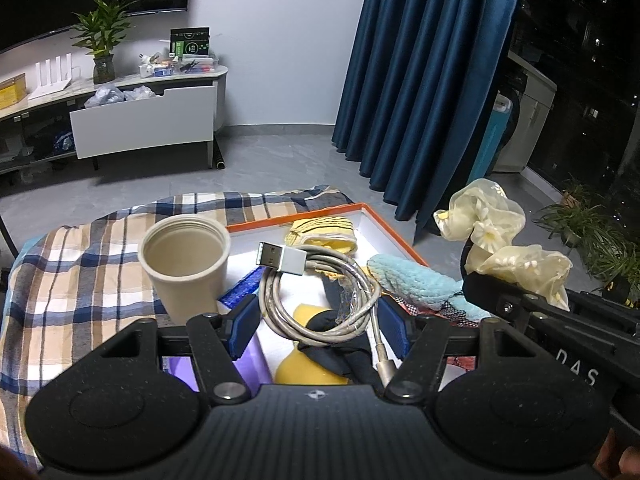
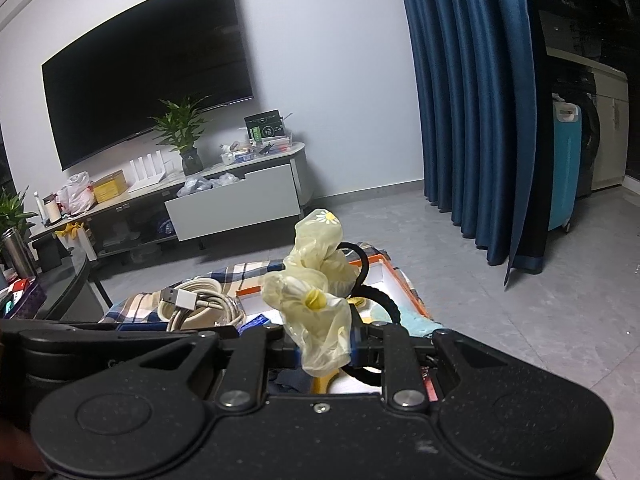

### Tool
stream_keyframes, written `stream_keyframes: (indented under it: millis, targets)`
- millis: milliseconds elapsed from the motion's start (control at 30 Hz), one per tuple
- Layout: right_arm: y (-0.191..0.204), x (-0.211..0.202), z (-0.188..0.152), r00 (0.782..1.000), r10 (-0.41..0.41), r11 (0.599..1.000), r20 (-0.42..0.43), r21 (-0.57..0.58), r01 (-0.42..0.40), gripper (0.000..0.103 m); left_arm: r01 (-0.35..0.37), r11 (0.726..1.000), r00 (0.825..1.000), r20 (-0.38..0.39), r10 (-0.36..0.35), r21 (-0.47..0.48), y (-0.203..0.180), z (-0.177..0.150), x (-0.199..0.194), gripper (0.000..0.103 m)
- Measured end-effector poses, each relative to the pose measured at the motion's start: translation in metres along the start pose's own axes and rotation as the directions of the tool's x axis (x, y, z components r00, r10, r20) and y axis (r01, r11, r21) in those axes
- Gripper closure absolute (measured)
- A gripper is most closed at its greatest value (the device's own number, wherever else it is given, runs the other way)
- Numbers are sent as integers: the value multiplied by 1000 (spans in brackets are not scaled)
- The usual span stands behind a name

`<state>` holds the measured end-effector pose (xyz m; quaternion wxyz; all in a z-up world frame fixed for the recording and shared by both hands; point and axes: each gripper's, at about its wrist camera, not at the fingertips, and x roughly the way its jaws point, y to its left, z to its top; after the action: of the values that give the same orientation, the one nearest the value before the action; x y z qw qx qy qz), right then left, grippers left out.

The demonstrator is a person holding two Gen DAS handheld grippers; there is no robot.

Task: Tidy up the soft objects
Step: 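Lower the white cable and yellow gloves into the white box with both grippers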

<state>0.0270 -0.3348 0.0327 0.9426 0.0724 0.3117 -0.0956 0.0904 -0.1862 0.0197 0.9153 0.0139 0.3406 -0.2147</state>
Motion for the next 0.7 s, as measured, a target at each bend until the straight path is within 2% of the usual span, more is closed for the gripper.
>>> stream_keyframes:
  millis: [700]
  targets:
    - [-11, 12, 5, 1000, -19, 1000, -3, 10, 19, 78, 18, 1000, 999, -28, -18, 1, -10, 8, 18, 37]
